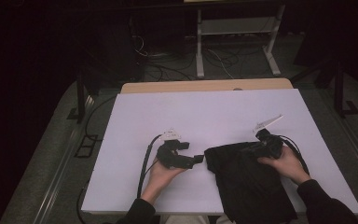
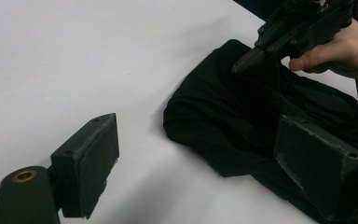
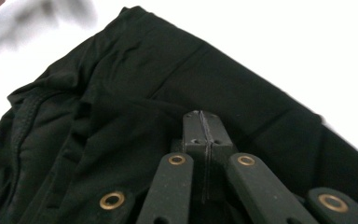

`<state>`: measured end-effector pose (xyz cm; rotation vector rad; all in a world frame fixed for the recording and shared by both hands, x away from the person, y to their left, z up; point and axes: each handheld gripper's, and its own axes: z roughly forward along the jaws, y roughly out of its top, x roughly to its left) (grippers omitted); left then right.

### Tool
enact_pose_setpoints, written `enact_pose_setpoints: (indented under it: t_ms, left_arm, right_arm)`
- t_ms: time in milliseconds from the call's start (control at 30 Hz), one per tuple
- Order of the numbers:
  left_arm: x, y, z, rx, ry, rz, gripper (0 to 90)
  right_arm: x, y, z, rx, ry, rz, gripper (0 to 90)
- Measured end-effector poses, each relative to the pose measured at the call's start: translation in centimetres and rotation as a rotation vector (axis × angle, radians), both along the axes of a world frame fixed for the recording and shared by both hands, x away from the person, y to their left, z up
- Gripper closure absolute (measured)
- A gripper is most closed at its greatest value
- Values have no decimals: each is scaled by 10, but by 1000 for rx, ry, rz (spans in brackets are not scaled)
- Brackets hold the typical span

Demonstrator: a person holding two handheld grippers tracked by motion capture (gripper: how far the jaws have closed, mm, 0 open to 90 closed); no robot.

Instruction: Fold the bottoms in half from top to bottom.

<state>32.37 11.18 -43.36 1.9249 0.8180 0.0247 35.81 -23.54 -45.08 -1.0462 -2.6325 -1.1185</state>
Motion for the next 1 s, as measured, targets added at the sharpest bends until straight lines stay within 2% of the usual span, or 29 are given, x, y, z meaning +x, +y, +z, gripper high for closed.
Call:
enact_pose_setpoints:
  t_ms: [233, 600, 867, 1000]
  left_arm:
    - [-1, -2, -1, 9, 1, -11, 140]
    - [0, -2, 0, 8, 0, -3, 139]
    - [0, 0, 0, 19, 4, -3, 139]
    - [-1, -3, 1, 5, 5, 1, 139]
  right_arm:
    - [-2, 1, 0, 11, 23, 26, 889]
    - [-15, 9, 4, 21, 44, 113, 889]
    - [-38, 16, 13, 60, 47, 205, 888]
    - [-50, 15, 16, 64, 51, 235, 888]
